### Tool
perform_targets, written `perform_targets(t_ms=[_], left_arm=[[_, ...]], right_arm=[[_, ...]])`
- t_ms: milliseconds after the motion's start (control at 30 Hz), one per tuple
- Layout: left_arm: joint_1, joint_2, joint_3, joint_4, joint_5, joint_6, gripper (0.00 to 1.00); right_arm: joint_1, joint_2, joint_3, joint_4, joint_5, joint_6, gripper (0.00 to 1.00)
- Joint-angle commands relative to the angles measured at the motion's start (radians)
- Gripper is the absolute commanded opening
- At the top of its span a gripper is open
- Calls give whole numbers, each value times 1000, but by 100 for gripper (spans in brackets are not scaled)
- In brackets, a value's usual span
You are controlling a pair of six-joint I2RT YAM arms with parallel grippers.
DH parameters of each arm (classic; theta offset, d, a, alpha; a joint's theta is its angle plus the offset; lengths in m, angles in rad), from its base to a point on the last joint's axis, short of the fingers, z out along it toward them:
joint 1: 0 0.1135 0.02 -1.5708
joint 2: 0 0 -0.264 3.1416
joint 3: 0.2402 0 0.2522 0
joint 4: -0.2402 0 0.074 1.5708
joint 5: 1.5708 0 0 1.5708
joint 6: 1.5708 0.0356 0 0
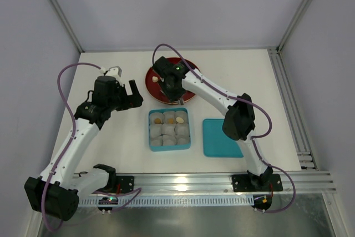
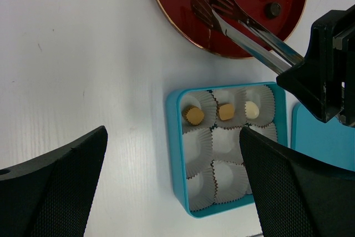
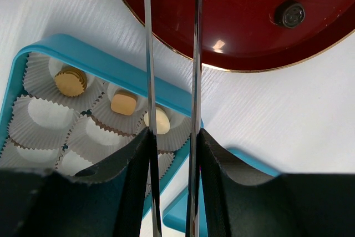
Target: Pack the chocolate
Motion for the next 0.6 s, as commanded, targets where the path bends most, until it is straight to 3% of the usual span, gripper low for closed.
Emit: perform_targets(t_ms=[0,567], left_arm=[[6,1,1,30,18,-9,100],[10,2,0,31,21,-9,100]], right_arm=[[10,-74,0,-11,18,5,41],[12,-83,-2,-14,26,5,41]])
